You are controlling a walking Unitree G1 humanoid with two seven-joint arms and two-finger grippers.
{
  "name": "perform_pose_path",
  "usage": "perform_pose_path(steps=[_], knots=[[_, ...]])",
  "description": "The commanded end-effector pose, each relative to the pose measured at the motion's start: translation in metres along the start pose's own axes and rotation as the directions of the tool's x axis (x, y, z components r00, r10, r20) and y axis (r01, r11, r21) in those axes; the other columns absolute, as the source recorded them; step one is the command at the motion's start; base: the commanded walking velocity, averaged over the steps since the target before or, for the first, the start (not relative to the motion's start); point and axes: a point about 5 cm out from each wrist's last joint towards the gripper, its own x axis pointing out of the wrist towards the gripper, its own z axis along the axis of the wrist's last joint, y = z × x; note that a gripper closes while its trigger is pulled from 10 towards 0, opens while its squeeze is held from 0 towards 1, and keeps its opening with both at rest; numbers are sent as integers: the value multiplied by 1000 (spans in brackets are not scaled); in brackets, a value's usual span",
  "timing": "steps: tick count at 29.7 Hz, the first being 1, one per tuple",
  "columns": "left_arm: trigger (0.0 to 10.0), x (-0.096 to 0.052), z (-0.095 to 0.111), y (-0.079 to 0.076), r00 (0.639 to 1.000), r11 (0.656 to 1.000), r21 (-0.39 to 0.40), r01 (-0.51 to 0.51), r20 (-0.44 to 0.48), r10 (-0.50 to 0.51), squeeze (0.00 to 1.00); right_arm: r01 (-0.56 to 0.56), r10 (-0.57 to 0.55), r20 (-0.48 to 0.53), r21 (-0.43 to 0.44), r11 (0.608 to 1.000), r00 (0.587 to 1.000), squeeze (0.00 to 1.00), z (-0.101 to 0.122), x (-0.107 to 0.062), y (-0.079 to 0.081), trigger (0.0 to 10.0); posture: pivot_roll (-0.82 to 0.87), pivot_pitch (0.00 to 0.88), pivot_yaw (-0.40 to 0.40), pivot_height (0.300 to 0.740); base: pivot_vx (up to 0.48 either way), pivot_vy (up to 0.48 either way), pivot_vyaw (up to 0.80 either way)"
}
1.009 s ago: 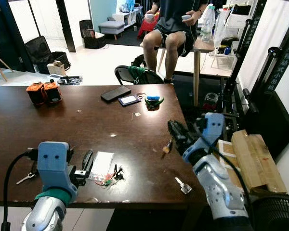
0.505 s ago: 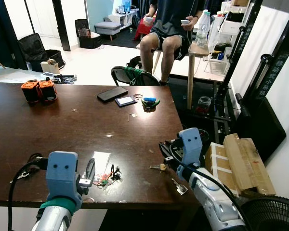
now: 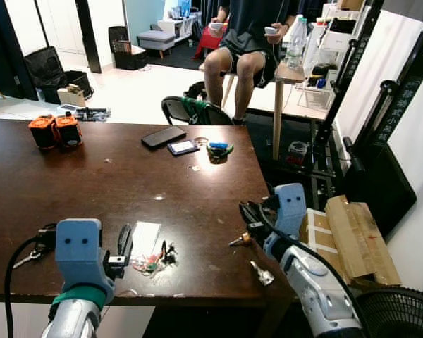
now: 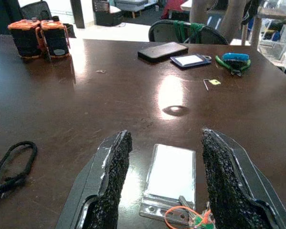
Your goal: Hang keys on a hook
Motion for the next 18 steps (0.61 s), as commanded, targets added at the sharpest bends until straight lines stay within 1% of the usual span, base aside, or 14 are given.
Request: perform_pose_path(steps=[1, 8, 18], knots=[[10000, -1, 1, 3, 1000, 1000, -7, -13, 6, 13, 0, -1, 1, 6, 6, 1000, 1000, 0, 1, -1, 0, 10000, -128, 24, 52, 740, 0, 0, 0], [10000, -2, 4, 3, 1000, 1000, -19, -9, 19, 10, 0, 15, -16, 19, 35, 999, 1000, 0, -1, -3, 2, 10000, -123, 23, 61, 740, 0, 0, 0], [10000, -2, 5, 2, 1000, 1000, -26, 8, 19, -7, 0, 23, -25, 26, 44, 999, 999, 0, -3, -5, 3, 10000, -119, 22, 65, 740, 0, 0, 0]])
